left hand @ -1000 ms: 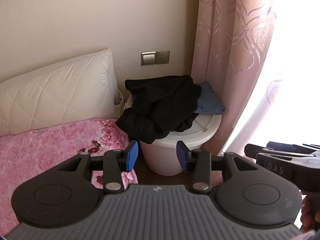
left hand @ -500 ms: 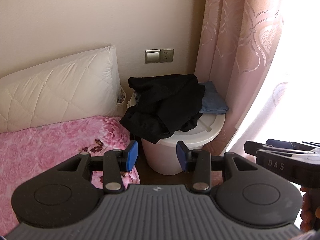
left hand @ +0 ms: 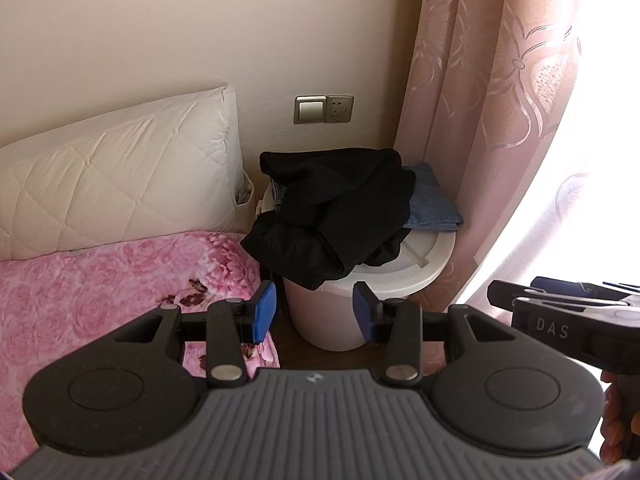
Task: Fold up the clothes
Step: 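Approach the black garment on the white bucket with both grippers open, then close both grippers on the black garment's edge and lift it off the bucket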
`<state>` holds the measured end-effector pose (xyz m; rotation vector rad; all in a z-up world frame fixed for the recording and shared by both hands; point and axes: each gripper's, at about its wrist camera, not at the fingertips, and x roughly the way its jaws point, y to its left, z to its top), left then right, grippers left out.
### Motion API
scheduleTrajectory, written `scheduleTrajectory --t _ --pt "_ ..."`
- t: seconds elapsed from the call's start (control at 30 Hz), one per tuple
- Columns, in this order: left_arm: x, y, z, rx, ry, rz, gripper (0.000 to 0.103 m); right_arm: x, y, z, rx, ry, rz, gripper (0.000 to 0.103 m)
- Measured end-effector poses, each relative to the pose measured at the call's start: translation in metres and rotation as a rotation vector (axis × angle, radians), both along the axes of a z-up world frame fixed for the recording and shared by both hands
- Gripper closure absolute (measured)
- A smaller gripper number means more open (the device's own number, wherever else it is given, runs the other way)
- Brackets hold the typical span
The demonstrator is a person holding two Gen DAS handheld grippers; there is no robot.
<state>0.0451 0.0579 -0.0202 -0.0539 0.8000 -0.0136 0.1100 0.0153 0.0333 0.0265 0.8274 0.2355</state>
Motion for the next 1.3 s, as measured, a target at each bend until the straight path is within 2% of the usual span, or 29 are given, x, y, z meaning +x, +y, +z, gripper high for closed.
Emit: scheduleTrajectory --t 0.5,0.93,1.1,1.3 --pt "0.017 0.008 -0.007 -0.015 0.017 0.026 0.065 0.016 0.01 -0.006 -0.004 0.009 0.014 0.055" --pt "0.034 0.006 -0.018 -0.019 -0.012 0.041 0.066 0.037 -0.002 -0.019 0.054 0.005 -0.002 0.055" --pt "0.057 0.007 -0.032 -0.02 0.03 0.067 0.066 0.058 -0.013 -0.032 0.091 0.012 -0.01 0.055" --pt "0.099 0.0 -0.053 0.004 0.086 0.069 0.066 0.104 -0.028 -0.051 0.158 0.008 -0.061 0.055"
